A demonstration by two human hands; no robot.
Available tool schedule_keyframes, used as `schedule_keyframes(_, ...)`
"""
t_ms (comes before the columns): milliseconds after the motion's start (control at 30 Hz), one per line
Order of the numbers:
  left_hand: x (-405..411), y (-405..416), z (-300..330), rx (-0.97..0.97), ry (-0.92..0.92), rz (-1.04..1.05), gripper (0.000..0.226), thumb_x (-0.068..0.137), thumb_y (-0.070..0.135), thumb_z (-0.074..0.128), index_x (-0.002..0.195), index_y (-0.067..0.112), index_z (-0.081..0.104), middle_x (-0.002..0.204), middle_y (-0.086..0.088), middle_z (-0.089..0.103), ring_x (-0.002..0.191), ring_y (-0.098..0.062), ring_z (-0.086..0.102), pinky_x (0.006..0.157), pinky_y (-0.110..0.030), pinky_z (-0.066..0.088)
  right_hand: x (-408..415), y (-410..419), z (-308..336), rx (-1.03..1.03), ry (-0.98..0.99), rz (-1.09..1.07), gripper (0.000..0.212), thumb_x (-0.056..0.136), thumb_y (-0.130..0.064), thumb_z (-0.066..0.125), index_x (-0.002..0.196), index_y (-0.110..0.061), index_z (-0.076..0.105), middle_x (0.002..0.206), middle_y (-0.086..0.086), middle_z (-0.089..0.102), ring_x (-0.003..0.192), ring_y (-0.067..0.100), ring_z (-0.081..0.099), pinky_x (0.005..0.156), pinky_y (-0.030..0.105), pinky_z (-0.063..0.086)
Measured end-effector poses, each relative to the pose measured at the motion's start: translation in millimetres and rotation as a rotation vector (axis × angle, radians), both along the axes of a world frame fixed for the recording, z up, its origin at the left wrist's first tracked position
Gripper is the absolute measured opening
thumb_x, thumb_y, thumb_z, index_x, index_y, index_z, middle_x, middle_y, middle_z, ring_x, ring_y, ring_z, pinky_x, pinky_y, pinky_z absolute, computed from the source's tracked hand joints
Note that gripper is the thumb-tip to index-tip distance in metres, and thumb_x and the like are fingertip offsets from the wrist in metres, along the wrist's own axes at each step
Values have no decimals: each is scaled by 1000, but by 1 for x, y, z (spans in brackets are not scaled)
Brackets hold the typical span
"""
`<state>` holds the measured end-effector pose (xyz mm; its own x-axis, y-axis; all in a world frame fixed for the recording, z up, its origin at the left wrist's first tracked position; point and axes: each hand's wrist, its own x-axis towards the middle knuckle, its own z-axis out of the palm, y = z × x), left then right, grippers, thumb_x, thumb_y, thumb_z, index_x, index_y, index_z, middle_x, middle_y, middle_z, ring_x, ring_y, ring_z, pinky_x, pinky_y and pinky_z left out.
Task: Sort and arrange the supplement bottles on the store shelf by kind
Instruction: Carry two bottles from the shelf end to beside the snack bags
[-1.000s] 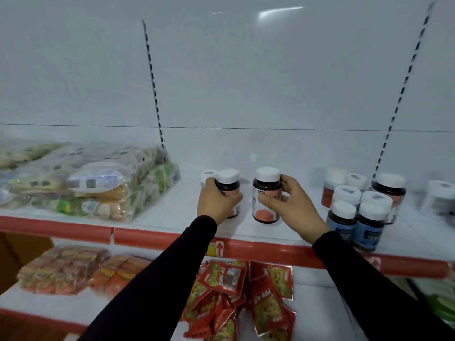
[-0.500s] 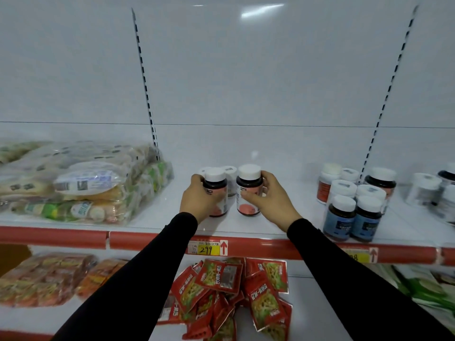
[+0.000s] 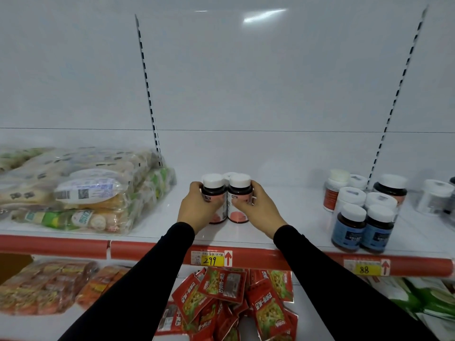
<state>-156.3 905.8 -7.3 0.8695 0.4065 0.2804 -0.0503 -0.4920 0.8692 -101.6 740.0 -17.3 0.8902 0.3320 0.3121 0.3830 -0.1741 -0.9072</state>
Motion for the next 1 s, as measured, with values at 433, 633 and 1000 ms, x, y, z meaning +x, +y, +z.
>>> schedule_keyframes(433, -15, 4, 28, -14, -149, 32, 57, 90, 48, 57, 139, 22, 44, 128, -2, 58, 112, -17, 56, 87, -29, 41, -2, -15, 17, -10, 5, -118, 65, 90, -52, 59, 145, -23, 40, 140, -2, 51, 117, 10, 52, 85, 20, 40)
schedule_keyframes(633, -8, -59, 85, -89, -443, -157, 36, 93, 42, 52, 125, 28, 57, 110, 22, 60, 104, 14, 54, 78, -3, 37, -30, -62, 59, 175, -141, -221, 49, 87, -59, 57, 129, -34, 53, 115, -25, 56, 98, -25, 52, 87, 10, 47)
schedule_keyframes(1000, -18, -299, 82, -322, -382, -753, 43, 88, 48, 48, 122, 27, 62, 125, 10, 64, 118, -6, 57, 100, -28, 44, -118, -307, 75, 289, -227, -614, 38, 76, -72, 57, 108, -52, 59, 122, -11, 64, 106, 3, 65, 97, 37, 52)
